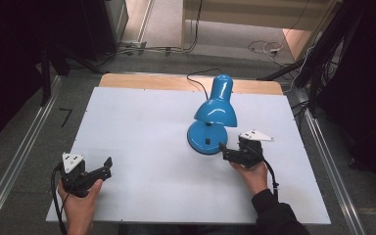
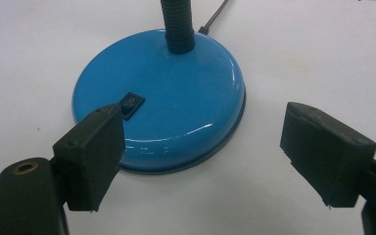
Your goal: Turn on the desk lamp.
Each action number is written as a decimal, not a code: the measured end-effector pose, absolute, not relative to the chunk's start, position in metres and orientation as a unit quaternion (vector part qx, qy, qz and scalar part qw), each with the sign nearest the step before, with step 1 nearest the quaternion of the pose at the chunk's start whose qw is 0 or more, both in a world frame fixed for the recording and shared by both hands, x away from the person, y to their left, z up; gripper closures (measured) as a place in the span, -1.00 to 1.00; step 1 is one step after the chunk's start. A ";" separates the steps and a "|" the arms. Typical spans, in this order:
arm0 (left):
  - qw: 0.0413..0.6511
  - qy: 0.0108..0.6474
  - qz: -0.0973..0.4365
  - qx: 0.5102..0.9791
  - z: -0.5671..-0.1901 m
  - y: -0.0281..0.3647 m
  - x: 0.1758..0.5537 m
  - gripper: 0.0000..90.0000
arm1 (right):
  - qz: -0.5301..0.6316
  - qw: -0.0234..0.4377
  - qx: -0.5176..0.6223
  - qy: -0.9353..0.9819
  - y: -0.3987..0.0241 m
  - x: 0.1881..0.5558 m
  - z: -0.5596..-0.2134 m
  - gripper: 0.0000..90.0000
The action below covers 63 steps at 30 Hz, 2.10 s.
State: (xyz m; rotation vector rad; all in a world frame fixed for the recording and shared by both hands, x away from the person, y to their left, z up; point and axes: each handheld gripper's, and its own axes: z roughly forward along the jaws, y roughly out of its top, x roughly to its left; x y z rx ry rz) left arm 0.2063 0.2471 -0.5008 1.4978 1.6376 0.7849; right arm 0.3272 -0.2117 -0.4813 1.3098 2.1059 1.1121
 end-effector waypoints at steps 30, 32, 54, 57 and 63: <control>0.387 0.642 0.306 0.587 -0.500 0.247 0.206 -0.86 | 0.419 0.199 0.453 0.761 -0.173 0.338 -0.490 0.81; 0.388 0.642 0.305 0.587 -0.501 0.248 0.206 -0.86 | 0.421 0.199 0.454 0.760 -0.172 0.339 -0.490 0.90; 0.386 0.641 0.301 0.591 -0.501 0.247 0.206 -0.86 | 0.425 0.184 0.448 0.765 -0.162 0.341 -0.498 0.95; 0.387 0.641 0.302 0.590 -0.501 0.248 0.206 -0.86 | 0.423 0.185 0.447 0.766 -0.161 0.341 -0.498 0.95; 0.387 0.641 0.300 0.591 -0.501 0.247 0.206 -0.86 | 0.421 0.187 0.451 0.764 -0.160 0.341 -0.499 0.95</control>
